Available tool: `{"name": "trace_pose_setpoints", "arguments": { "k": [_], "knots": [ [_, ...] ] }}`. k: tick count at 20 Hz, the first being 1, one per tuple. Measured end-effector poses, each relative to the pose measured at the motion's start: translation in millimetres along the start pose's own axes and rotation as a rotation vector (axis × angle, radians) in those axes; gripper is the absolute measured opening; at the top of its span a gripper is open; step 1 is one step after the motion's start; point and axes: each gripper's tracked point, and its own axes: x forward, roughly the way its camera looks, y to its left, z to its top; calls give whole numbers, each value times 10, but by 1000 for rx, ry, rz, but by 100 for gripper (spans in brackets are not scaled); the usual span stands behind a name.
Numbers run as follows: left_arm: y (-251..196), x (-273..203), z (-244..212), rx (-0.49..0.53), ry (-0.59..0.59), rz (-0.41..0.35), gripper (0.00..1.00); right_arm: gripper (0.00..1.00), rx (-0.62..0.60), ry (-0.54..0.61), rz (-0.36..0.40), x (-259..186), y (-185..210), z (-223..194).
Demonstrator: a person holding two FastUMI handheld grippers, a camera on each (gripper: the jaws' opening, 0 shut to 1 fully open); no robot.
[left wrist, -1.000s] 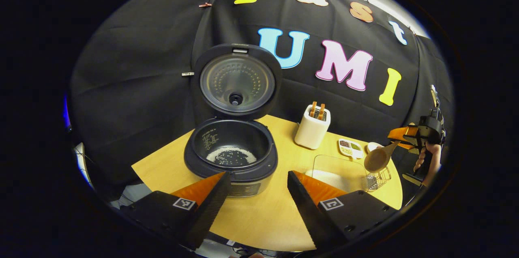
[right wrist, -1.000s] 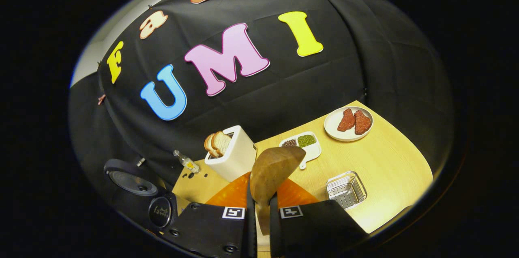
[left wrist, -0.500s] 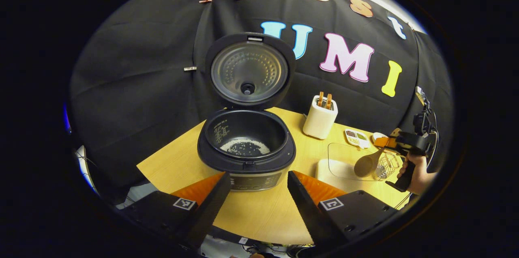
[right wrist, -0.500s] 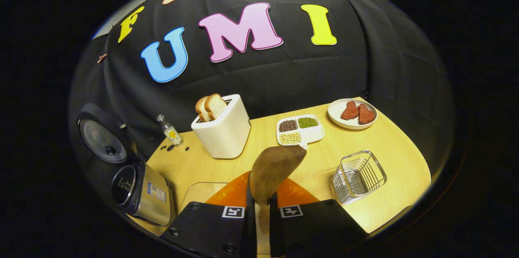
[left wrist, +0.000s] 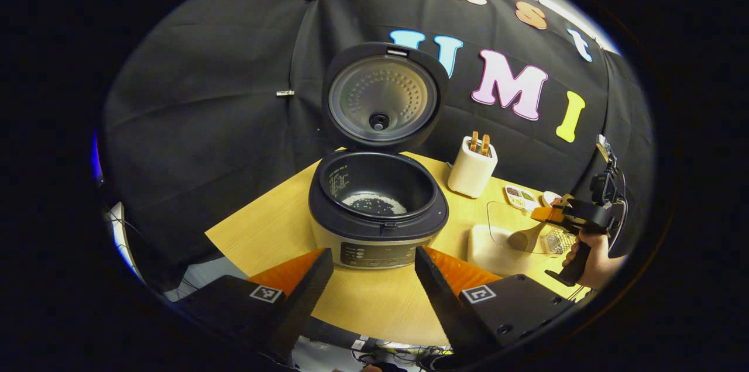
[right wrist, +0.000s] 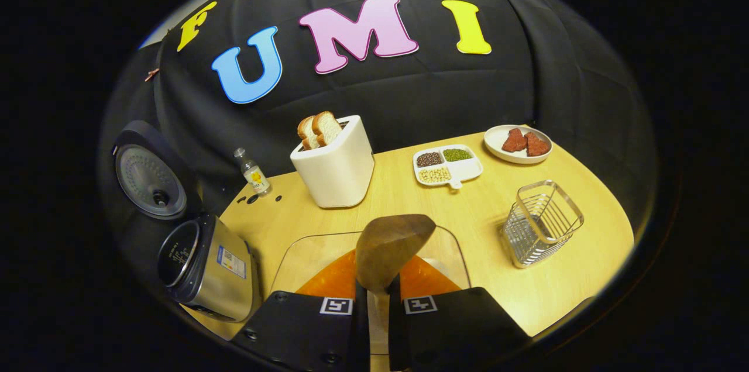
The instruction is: Close the left gripper, press the button to open the rice cooker; take a wooden spoon from the chopstick holder with the right hand, scoop a spoonful of rice and pour it into the rice cooker, then put the wooden spoon back into the chopstick holder.
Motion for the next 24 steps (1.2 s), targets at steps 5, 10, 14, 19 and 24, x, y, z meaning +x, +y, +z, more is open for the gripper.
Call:
{"name": "trace_pose_setpoints", "arguments": {
  "k": [5, 10, 14, 19, 24],
  "knots": [
    [125, -53, -40, -13, 4, 8, 95, 17, 142, 81, 40, 14, 333, -116],
    [212, -92, -16, -15, 3, 8, 95, 17, 245, 116, 29, 25, 416, -128],
    [203, -127, 8, 0, -2, -6, 95, 17, 339, 139, 34, -8, 424, -121],
    [165, -121, 80, 15, -11, -29, 95, 17, 454, 143, -9, -92, 88, -128],
    [89, -121, 133, 48, -28, -61, 95, 17, 569, 120, -66, -255, -347, -84]
  ]
}}
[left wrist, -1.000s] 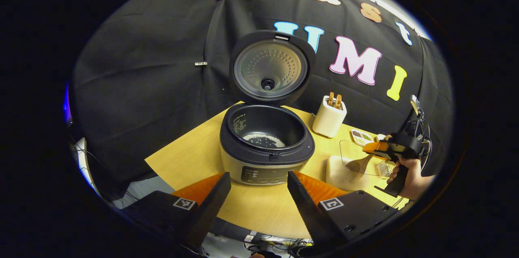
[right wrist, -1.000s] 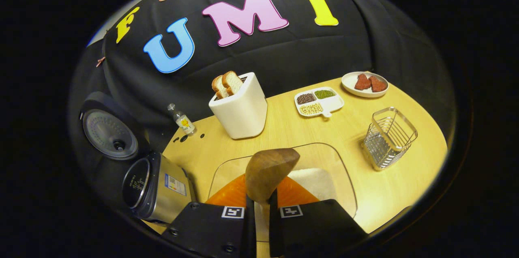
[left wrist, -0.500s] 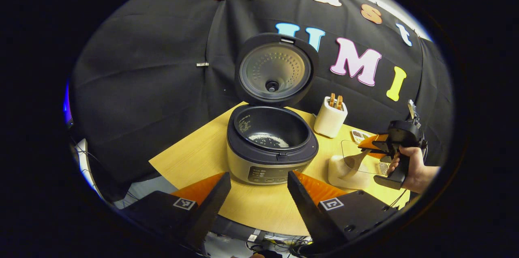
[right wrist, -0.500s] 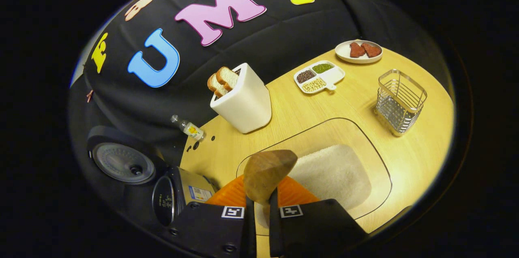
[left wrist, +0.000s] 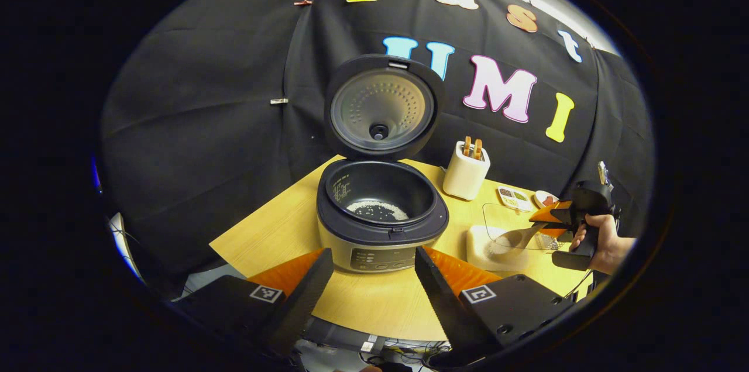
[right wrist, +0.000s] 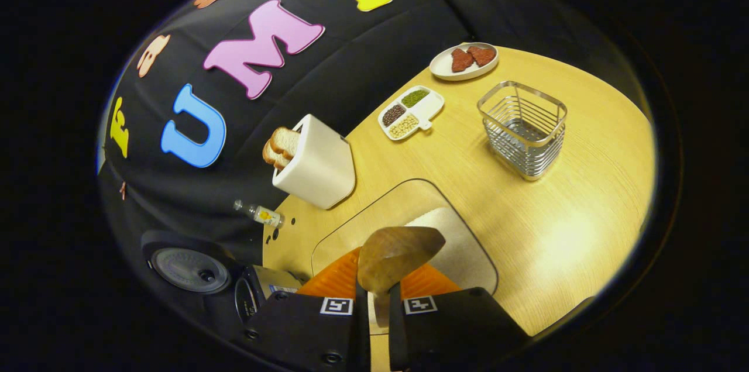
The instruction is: Close the left gripper, press the button to open the rice cooker; take a wooden spoon from the chopstick holder with the right hand, scoop a spoonful of rice and pour it into the rice cooker, then put the wooden spoon back into the chopstick holder.
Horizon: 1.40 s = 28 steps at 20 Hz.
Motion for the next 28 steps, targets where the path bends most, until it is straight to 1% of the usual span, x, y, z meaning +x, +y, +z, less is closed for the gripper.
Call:
{"name": "trace_pose_setpoints", "arguments": {
  "k": [2, 5, 7, 10, 14, 20, 22, 23, 24, 25, 26, 27, 28],
  "knots": [
    [-22, -8, 6, 10, -3, -11, 95, 17, 64, -11, -5, -56, -88, 108],
    [-28, -31, 24, 16, -13, -24, 95, 17, 127, -23, -10, -140, -148, 204],
    [-8, -34, 21, 10, -18, -25, 95, 17, 170, -16, 4, -188, -116, 245],
    [48, -38, 39, -10, -28, -15, 95, 17, 224, -10, 39, -256, 64, 299],
    [153, -38, 105, -33, -50, 2, 95, 17, 236, 6, 108, -354, 461, 352],
    [372, -61, 217, -82, -88, 42, 95, 17, 229, 60, 229, -440, 1259, 227],
    [449, -82, 224, -93, -98, 58, 95, 17, 238, 88, 272, -466, 1536, 139],
    [475, -79, 228, -99, -101, 62, 92, 17, 240, 100, 290, -473, 1663, 94],
    [505, -84, 225, -104, -102, 67, 95, 17, 236, 109, 306, -472, 1787, 39],
    [550, -85, 221, -110, -102, 76, 95, 17, 225, 117, 320, -451, 1897, -17],
    [594, -81, 213, -117, -102, 83, 95, 12, 209, 122, 331, -430, 1995, -95],
    [636, -99, 221, -124, -105, 88, 95, 17, 195, 129, 340, -413, 2087, -167],
    [663, -94, 232, -131, -108, 95, 95, 17, 181, 136, 348, -403, 2178, -247]
  ]
}}
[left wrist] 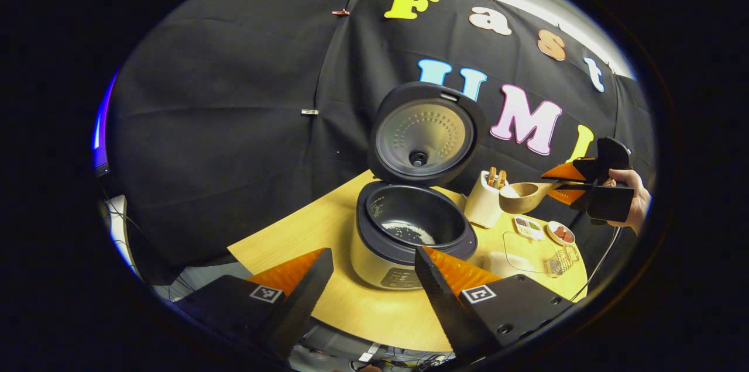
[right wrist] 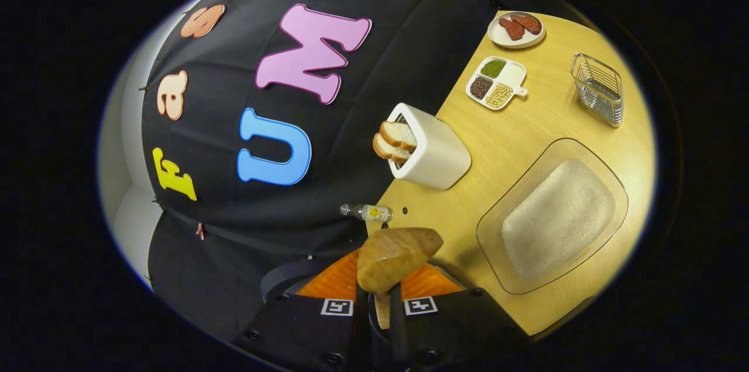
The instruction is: Close the left gripper, press the button to open the rice cooker; take a wooden spoon from the chopstick holder with the right hand, scoop a spoonful of rice and pour it into the rice cooker, then put the wooden spoon back into the chopstick holder.
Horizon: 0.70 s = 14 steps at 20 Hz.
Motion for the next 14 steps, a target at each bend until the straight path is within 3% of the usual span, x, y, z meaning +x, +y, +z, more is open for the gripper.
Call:
{"name": "trace_pose_setpoints", "arguments": {
  "k": [4, 14],
  "knots": [
    [138, 9, 9, -21, -4, 23, 95, 16, -89, 34, 38, 221, 296, -326],
    [397, 119, -69, -58, 29, 46, 95, 17, -594, 55, 138, 737, 779, -1132]
  ]
}}
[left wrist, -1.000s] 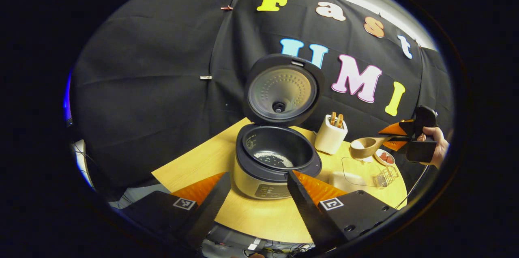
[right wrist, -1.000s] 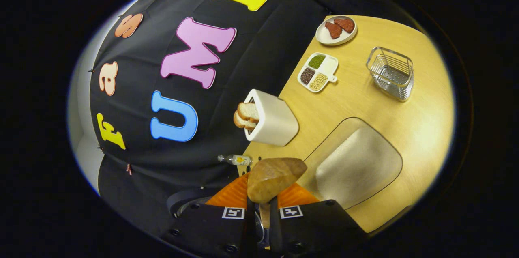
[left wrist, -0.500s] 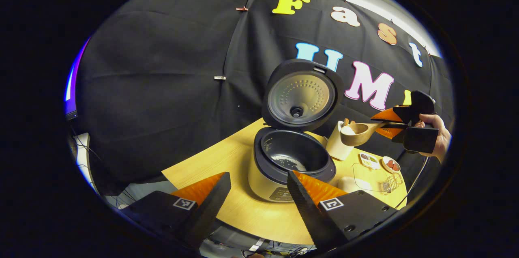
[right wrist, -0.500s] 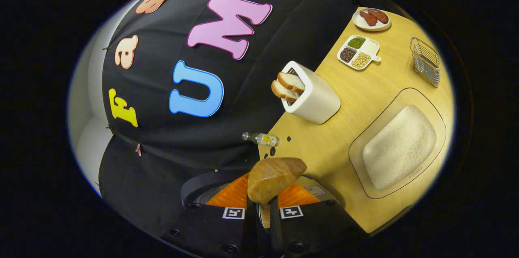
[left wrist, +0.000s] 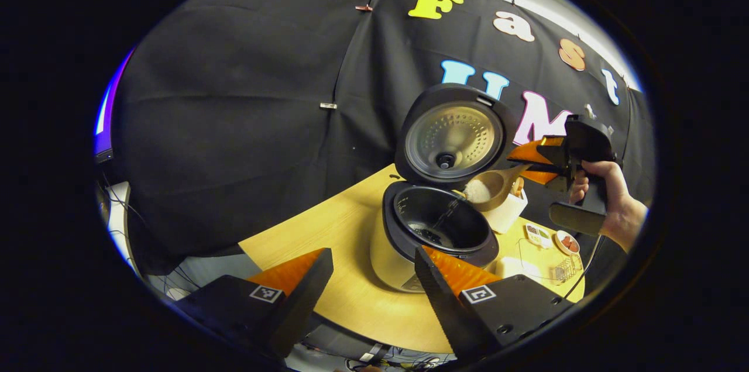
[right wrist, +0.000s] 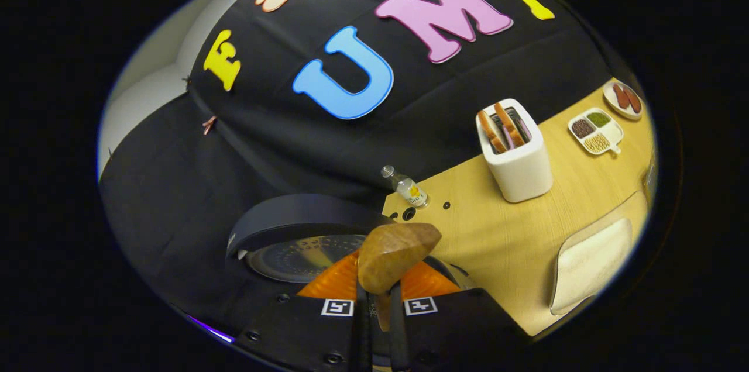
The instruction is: Close the left gripper, press the button to open the rice cooker; take a wooden spoon from the chopstick holder with the right hand, scoop a spoonful of rice and pour it into the rice cooker, then put the wooden spoon back into the chopstick holder.
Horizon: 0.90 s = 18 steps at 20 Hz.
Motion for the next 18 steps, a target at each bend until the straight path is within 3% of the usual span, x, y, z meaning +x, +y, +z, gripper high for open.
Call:
{"name": "trace_pose_setpoints", "arguments": {
  "k": [6, 18],
  "knots": [
    [70, 32, -70, -13, 22, 9, 95, 16, -261, 11, 43, 160, 145, -234],
    [47, 169, -74, 18, 34, -6, 95, 16, -554, 12, 141, 271, 580, -588]
  ]
}}
